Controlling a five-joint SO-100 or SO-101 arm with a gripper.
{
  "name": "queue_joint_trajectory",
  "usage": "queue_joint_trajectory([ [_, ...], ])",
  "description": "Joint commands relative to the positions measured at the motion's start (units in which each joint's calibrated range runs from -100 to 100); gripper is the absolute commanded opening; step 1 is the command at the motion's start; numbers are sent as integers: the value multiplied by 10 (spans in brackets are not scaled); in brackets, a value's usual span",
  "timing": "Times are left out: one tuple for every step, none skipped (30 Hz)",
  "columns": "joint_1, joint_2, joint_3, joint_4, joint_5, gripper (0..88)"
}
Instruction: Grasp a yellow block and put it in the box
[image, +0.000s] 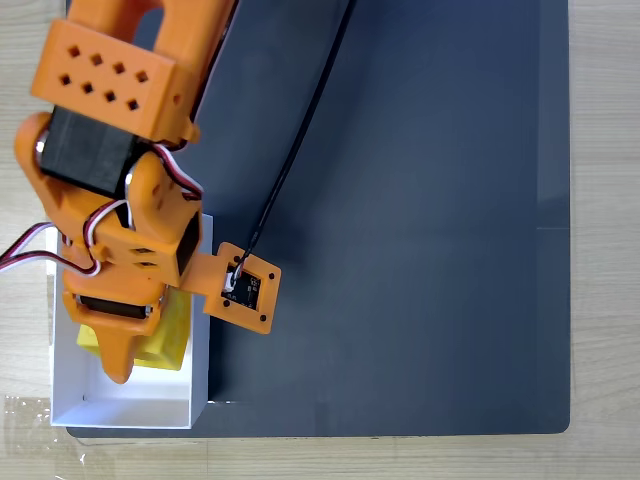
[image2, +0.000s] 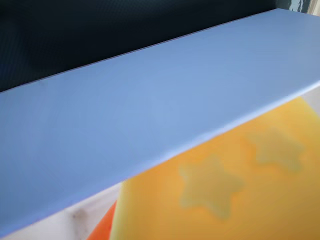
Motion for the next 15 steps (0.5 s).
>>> queue_joint_trajectory([
  [2, -17, -30, 2, 3, 362],
  [2, -18, -30, 2, 3, 365],
  [2, -18, -31, 2, 3, 366],
  [2, -18, -31, 2, 3, 366],
  [2, -19, -31, 2, 3, 366],
  [3, -19, -32, 2, 3, 366],
  [3, -19, -32, 2, 3, 366],
  [3, -20, -35, 2, 3, 366],
  [3, -20, -38, 2, 3, 366],
  [4, -21, -40, 2, 2, 363],
  [4, -22, -41, 2, 2, 362],
  [4, -28, -41, 2, 2, 361],
  [4, -37, -40, 2, 0, 360],
  [5, -47, -38, 2, -1, 360],
  [5, -57, -35, 2, -1, 359],
])
